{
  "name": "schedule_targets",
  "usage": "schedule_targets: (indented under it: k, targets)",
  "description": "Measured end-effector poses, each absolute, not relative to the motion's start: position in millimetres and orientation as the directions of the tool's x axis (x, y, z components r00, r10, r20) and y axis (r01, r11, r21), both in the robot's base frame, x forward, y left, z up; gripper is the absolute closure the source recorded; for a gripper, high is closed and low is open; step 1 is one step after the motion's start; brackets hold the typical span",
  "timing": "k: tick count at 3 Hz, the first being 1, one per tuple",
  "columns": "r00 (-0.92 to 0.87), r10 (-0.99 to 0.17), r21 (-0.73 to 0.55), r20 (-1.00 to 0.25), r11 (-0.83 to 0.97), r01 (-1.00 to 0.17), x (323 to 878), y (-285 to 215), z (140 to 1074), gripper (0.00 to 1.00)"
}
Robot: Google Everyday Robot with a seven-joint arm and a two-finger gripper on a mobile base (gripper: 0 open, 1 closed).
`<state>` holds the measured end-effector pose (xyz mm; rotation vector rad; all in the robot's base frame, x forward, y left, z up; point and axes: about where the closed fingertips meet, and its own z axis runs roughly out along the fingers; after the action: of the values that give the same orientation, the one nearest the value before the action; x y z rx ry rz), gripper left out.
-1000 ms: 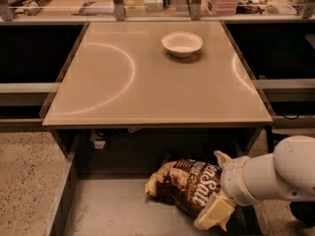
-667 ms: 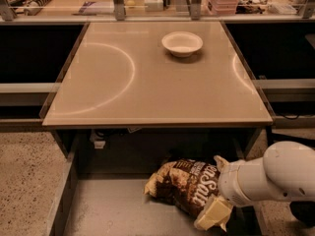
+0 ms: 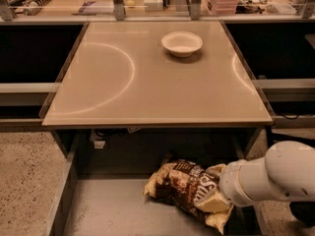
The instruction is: Pick brown chip bag from top drawer and place on counter
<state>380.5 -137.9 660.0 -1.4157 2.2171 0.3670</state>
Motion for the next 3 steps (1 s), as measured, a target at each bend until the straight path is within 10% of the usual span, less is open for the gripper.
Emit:
schedule_targets:
  k: [3]
  targets:
    - [-0.304,-0.765,-0.050,-0.567,0.400,-0.915,374,-135,681,1.00]
